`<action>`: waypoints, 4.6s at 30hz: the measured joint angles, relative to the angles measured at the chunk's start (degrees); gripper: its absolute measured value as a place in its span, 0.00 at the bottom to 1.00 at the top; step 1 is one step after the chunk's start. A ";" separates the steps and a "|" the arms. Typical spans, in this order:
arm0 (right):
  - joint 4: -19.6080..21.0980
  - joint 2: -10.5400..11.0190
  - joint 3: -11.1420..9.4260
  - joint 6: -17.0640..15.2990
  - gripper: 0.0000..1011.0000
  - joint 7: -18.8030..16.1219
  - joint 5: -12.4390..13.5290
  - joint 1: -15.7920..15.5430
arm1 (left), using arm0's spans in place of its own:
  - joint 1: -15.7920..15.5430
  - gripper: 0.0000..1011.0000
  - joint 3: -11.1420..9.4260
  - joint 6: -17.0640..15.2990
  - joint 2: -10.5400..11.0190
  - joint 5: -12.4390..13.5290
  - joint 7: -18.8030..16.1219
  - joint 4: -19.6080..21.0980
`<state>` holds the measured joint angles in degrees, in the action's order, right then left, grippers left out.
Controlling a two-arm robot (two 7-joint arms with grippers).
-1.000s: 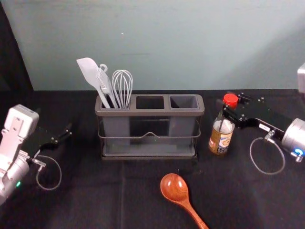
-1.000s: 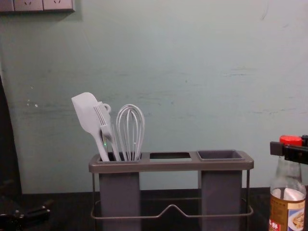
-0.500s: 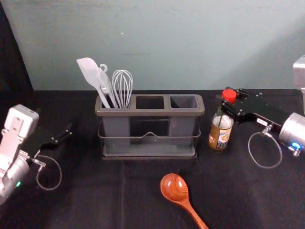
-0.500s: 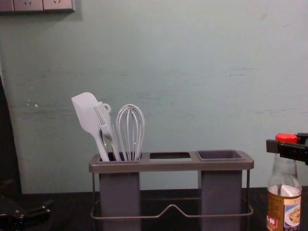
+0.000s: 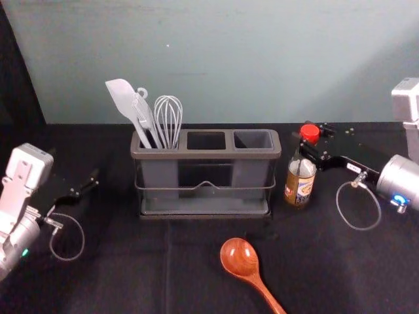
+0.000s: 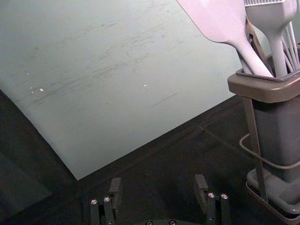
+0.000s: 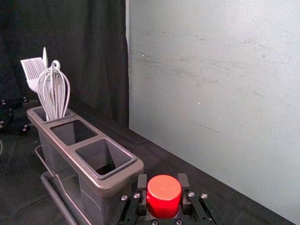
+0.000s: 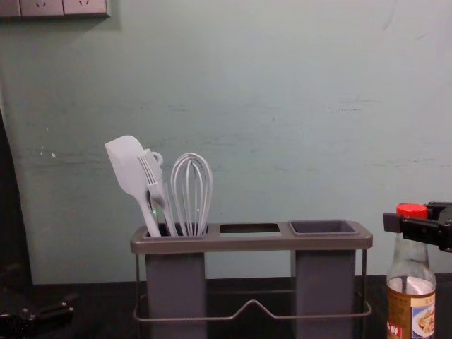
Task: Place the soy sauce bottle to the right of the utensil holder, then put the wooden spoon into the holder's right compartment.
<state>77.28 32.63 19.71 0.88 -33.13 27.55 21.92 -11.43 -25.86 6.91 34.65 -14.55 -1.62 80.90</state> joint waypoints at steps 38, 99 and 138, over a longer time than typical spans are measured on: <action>-0.45 -0.09 0.24 0.28 0.81 -0.24 -0.62 0.07 | 0.00 1.00 0.00 0.00 0.00 0.00 0.00 0.00; 33.76 11.28 4.84 -15.56 0.99 2.31 -6.58 -10.55 | 0.00 1.00 0.00 0.00 0.00 0.00 0.00 0.00; 24.91 -6.69 9.75 -64.91 0.99 13.38 -8.75 -3.93 | 0.00 1.00 0.00 0.00 0.00 0.00 0.00 0.00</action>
<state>102.19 25.94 29.46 -64.02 -19.75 18.79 17.99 -11.43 -25.86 6.91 34.64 -14.55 -1.62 80.90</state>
